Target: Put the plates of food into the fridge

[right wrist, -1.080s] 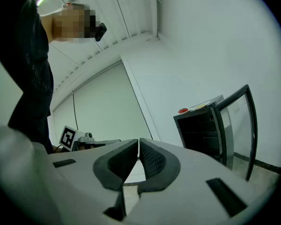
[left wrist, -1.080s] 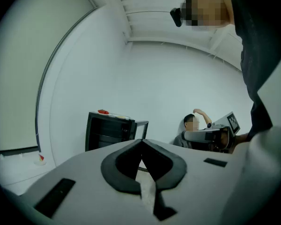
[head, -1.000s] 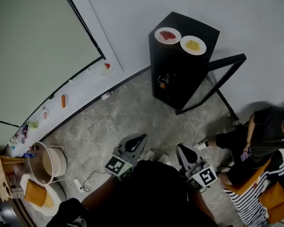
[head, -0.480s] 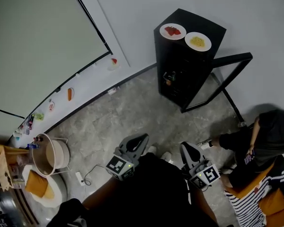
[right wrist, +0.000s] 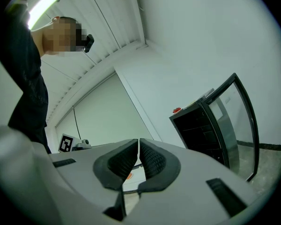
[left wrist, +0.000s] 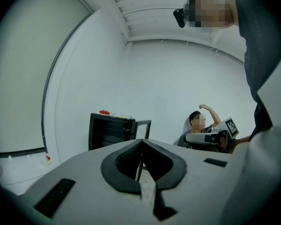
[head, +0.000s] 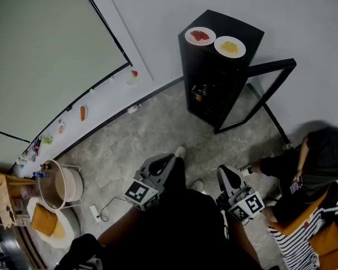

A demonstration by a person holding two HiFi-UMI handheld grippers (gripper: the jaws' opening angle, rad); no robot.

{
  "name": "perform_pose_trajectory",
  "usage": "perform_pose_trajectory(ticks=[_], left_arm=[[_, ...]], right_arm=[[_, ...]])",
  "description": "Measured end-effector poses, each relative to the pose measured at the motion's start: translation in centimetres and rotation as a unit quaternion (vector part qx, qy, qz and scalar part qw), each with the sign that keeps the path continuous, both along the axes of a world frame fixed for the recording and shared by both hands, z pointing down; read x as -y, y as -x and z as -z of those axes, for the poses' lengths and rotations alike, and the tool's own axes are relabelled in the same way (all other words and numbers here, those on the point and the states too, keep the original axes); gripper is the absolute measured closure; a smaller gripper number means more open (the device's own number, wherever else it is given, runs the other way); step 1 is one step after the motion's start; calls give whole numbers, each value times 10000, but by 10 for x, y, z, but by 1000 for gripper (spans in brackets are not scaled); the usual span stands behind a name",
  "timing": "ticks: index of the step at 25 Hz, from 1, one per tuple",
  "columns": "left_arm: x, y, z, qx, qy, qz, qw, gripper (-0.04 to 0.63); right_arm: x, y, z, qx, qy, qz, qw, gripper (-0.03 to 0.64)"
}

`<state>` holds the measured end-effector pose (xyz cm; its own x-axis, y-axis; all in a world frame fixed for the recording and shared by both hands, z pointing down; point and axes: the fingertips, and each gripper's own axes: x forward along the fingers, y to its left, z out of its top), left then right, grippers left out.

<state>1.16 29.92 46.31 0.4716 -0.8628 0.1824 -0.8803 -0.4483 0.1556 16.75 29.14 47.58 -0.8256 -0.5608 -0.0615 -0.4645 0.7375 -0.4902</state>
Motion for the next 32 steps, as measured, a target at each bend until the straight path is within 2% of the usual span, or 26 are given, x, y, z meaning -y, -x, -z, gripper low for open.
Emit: perform_pose_trajectory(ticks=[10,18,27,32], left_arm=[[27,1,-14,-164,51,-230,9996,572],[73,15,-17,-250,126,-243,9993,572],[160,42,-15,-381,166,-437,9982,572],[211,63,-14,-444,161,-587,9972,572]], right_arm=[[22,3,-8,-21,2,-165,9999,584],[64,20,-14,-11,293,-177,9994,584],[145,48,-9,-45,464,-374,9982,584],[195,65,-5,101,574,-651,9962,584]])
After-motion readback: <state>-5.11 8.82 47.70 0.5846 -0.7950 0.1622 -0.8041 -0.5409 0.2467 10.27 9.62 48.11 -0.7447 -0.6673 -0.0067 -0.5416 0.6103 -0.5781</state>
